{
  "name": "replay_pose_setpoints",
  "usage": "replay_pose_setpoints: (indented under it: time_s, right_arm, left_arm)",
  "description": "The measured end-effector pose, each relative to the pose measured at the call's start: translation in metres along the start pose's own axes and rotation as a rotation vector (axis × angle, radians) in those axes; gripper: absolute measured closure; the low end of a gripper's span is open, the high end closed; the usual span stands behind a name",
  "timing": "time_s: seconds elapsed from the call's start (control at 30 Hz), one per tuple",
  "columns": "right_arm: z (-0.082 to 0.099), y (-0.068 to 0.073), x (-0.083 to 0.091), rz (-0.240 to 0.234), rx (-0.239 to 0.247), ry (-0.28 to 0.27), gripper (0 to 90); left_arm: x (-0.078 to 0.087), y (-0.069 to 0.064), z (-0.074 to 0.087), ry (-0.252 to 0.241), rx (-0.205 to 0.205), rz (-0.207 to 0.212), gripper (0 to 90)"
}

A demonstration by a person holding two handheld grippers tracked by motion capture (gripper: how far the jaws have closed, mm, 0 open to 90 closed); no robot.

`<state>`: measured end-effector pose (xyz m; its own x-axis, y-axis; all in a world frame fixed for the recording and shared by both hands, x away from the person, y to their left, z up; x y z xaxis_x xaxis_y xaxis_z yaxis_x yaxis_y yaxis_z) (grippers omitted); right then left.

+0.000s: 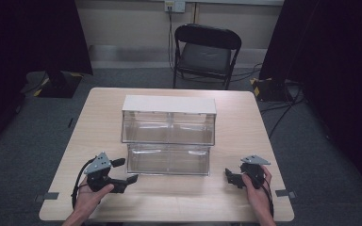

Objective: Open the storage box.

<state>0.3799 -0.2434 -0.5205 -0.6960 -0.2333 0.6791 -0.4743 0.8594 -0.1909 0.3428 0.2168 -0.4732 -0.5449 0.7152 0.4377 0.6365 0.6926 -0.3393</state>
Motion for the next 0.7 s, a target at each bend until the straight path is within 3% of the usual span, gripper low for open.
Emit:
replay_pose_setpoints:
  time_s: [0.37, 0.43, 0.57, 0.7]
  right_arm:
    - [0.0000, 0.0000, 0.0000, 0.000, 0.000, 0.000, 12.0]
    - [0.0000, 0.0000, 0.0000, 0.000, 0.000, 0.000, 12.0]
    - [0.0000, 0.0000, -0.0001, 0.000, 0.000, 0.000, 11.8]
    - [-0.0002, 0.0001, -0.0004, 0.001, 0.000, 0.001, 11.5]
  left_arm:
    - [0.0017, -0.0007, -0.0022, -0.013, -0.009, 0.006, 13.6]
    - [0.0032, 0.0007, -0.0033, -0.029, 0.006, -0.016, 15.4]
    - [0.0061, 0.0038, -0.0055, -0.053, 0.028, -0.021, 15.5]
    - [0.0053, 0.0032, -0.0053, -0.057, 0.025, -0.020, 15.7]
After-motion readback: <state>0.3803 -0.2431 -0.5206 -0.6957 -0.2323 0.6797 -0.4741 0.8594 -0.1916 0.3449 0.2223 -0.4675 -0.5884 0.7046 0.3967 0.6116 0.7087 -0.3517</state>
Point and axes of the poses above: each handheld gripper's, and its own axes: x roughly backward along the jaws, z roughly out of its underside, y roughly to its left, the point moved 3 cm from there along -x, roughly forward along the jaws, and after that the axes turned 14 degrees about x, right-handed, at the moved point
